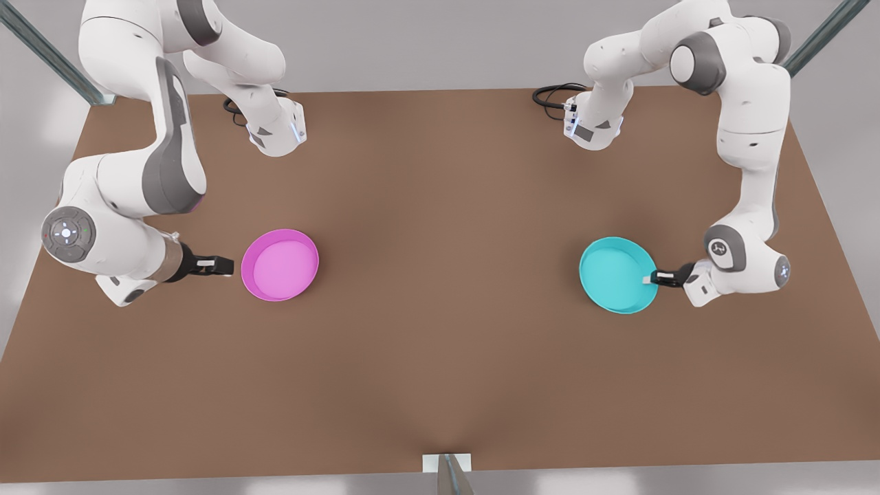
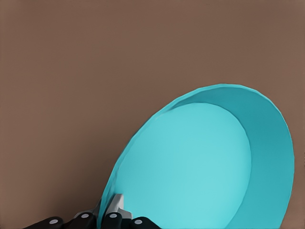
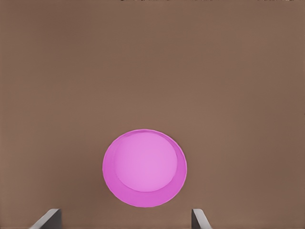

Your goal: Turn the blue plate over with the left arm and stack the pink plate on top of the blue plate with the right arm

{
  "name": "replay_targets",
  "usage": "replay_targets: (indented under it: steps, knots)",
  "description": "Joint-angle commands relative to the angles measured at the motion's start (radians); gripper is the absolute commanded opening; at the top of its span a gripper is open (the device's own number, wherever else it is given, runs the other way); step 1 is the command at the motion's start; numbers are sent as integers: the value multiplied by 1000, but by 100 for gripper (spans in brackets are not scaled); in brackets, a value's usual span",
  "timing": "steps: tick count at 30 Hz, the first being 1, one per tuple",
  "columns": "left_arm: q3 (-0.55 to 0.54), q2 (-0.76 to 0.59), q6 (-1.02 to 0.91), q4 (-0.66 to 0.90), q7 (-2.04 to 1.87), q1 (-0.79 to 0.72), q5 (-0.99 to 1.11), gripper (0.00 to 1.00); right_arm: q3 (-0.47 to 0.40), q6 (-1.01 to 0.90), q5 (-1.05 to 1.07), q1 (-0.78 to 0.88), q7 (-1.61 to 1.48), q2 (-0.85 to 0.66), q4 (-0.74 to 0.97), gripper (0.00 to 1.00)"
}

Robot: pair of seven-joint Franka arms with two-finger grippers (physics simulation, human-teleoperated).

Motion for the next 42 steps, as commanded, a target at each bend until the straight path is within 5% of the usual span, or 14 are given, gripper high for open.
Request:
replay_targets:
  steps: [1,7,15,28,42]
  knots:
    - [0,0,-3,3,2,-6,-73,21,0,0,0,-1,1,0,0,100]
    - [2,-45,-3,33,-23,-95,96,21,0,-2,-2,8,4,0,-3,100]
    - [3,-114,-17,92,-72,-303,602,21,0,-2,-2,9,4,0,-5,100]
    - [9,-85,-696,261,-626,-728,1124,21,0,-2,-2,17,4,1,-5,100]
    - [8,218,-1071,422,-874,-1104,1444,21,2,-2,-2,17,4,1,-5,100]
